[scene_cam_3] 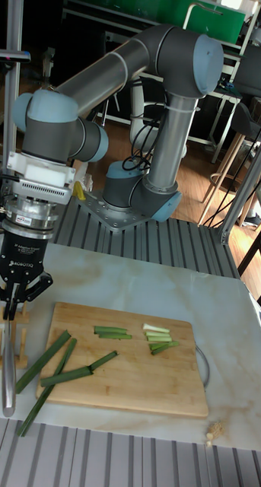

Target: Chop the green garlic

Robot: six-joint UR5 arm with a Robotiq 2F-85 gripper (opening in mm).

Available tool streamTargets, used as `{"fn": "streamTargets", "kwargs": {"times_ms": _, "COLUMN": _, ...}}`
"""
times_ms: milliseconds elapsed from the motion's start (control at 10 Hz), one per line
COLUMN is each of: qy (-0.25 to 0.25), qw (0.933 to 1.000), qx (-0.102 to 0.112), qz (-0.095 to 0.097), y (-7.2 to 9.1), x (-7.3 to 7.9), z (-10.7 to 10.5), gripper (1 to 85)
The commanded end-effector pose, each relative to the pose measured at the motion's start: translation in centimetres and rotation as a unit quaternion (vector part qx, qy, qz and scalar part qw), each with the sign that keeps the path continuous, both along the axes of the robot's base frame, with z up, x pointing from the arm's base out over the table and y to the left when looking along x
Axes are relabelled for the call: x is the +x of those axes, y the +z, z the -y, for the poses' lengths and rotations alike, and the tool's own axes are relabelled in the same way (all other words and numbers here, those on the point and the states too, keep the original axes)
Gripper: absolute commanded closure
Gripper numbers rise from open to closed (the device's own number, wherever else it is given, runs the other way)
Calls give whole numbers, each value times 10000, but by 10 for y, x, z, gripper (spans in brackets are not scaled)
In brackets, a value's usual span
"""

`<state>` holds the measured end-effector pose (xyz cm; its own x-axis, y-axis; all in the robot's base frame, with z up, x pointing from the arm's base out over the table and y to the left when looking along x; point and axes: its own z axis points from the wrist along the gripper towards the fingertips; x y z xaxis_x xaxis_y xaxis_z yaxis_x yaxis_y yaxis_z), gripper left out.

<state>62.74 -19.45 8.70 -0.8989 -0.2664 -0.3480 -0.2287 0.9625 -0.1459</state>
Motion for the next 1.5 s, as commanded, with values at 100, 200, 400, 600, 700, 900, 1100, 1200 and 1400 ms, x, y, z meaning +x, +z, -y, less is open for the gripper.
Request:
{"fn": "streamTargets", "kwargs": {"times_ms": 100, "qy": 20, "qw": 10000, "qx": 84, "qz": -50, "y": 11, "x": -4, "z": -2, "gripper": 683}}
{"fn": "streamTargets", "kwargs": {"times_ms": 200, "qy": 47, "qw": 9999, "qx": 103, "qz": -90, "y": 16, "x": -6, "z": -4, "gripper": 670}}
{"fn": "streamTargets", "kwargs": {"times_ms": 400, "qy": 78, "qw": 9988, "qx": 204, "qz": -436, "y": 32, "x": -18, "z": -12, "gripper": 663}}
{"fn": "streamTargets", "kwargs": {"times_ms": 600, "qy": 15, "qw": 9972, "qx": 208, "qz": -717, "y": 47, "x": -23, "z": -21, "gripper": 667}}
{"fn": "streamTargets", "kwargs": {"times_ms": 700, "qy": -148, "qw": 9952, "qx": 247, "qz": -932, "y": 51, "x": -29, "z": -27, "gripper": 700}}
{"fn": "streamTargets", "kwargs": {"times_ms": 900, "qy": -557, "qw": 9884, "qx": 282, "qz": -1382, "y": 62, "x": -42, "z": -42, "gripper": 830}}
{"fn": "streamTargets", "kwargs": {"times_ms": 1100, "qy": -782, "qw": 9836, "qx": 519, "qz": -1542, "y": 74, "x": -44, "z": -70, "gripper": 843}}
{"fn": "streamTargets", "kwargs": {"times_ms": 1200, "qy": -850, "qw": 9822, "qx": 628, "qz": -1554, "y": 78, "x": -42, "z": -83, "gripper": 843}}
{"fn": "streamTargets", "kwargs": {"times_ms": 1400, "qy": -1053, "qw": 9768, "qx": 857, "qz": -1656, "y": 81, "x": -43, "z": -107, "gripper": 843}}
